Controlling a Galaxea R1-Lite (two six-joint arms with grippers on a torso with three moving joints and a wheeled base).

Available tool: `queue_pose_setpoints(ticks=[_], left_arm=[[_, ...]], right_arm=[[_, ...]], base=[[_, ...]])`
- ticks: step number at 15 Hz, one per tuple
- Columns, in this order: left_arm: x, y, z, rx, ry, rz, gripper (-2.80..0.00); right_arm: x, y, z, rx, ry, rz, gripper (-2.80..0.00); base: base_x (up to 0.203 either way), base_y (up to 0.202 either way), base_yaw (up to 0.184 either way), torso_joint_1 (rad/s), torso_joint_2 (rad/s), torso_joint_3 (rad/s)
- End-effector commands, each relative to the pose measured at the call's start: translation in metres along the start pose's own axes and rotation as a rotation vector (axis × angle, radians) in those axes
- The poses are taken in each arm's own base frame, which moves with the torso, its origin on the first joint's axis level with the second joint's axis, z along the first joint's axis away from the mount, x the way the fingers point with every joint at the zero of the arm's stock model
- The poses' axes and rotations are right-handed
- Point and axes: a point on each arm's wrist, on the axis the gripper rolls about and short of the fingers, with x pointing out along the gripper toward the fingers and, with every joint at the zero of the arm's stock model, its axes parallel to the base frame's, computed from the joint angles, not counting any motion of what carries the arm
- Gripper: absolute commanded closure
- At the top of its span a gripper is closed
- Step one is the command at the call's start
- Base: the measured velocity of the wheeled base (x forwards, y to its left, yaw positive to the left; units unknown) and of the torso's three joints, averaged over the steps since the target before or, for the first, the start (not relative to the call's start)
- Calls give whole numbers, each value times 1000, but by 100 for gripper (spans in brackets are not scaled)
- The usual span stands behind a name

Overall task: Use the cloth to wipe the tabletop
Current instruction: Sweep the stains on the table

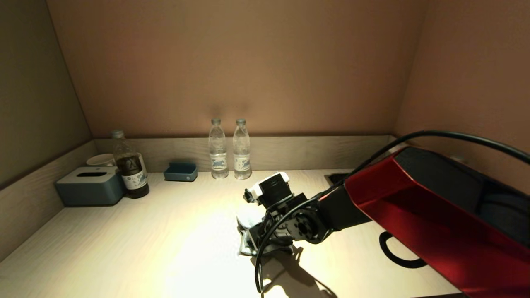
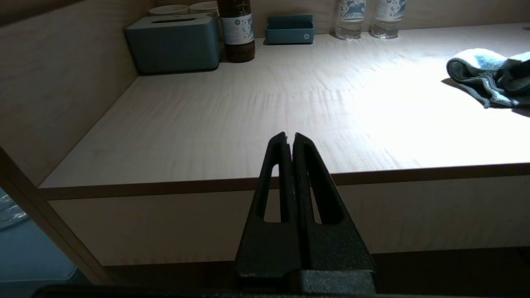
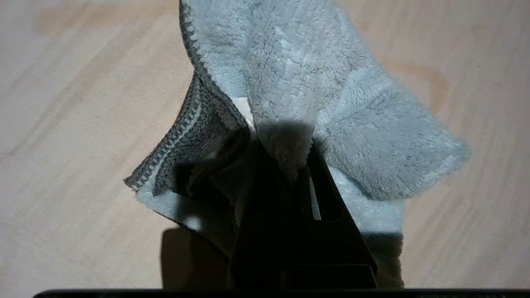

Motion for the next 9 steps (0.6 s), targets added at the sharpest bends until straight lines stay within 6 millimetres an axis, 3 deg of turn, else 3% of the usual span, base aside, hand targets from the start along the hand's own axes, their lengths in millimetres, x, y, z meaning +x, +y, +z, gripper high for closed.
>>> queue_pose_setpoints(ticks=[1, 7, 9], left_arm=[[0, 0, 0, 0, -1, 1, 0], [0, 0, 0, 0, -1, 1, 0], [0, 0, 0, 0, -1, 1, 0]], right_arm=[[14, 4, -2, -4, -28, 7, 0], [34, 32, -1, -42, -67, 50, 0], [51, 38, 3, -58, -104, 58, 0]], base=[[0, 0, 0, 0, 0, 0], [0, 0, 0, 0, 0, 0], [0, 0, 0, 0, 0, 0]])
